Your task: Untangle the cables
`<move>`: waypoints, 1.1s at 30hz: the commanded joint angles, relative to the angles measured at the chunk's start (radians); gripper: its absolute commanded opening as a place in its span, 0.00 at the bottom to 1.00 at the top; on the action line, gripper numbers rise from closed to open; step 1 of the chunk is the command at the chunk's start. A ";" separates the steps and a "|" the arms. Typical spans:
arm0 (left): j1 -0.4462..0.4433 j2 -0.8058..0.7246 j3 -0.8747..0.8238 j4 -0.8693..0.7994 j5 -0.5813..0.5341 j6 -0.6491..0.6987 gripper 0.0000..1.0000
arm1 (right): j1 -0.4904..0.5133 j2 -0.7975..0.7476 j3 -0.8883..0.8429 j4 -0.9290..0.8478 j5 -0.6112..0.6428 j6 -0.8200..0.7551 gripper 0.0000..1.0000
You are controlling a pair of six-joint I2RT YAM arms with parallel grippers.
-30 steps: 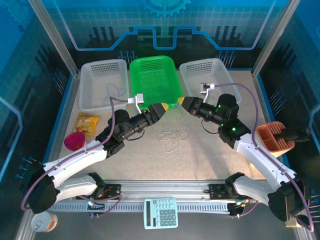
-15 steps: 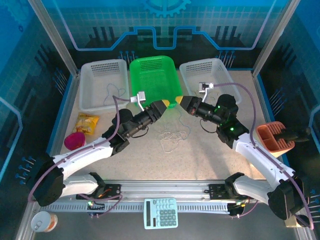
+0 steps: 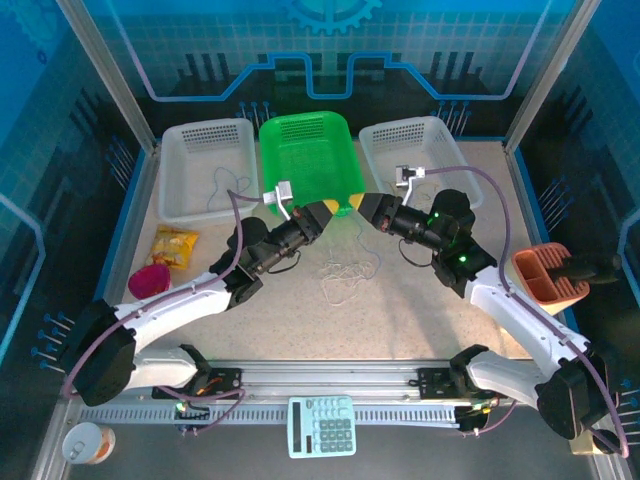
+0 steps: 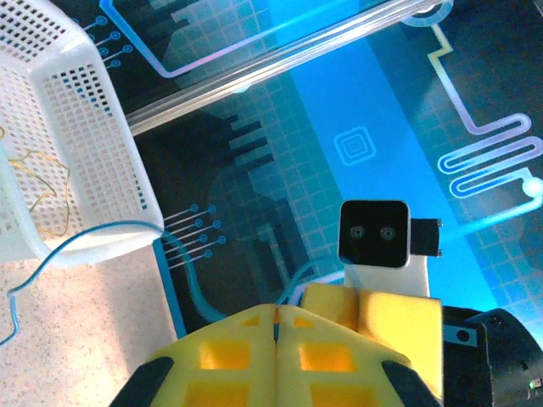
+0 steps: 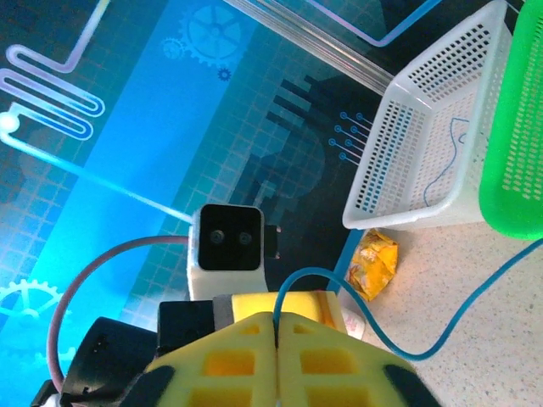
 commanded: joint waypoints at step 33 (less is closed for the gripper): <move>0.038 0.014 0.716 -0.565 0.261 0.201 0.00 | 0.071 0.076 -0.022 -0.175 0.371 -0.575 0.66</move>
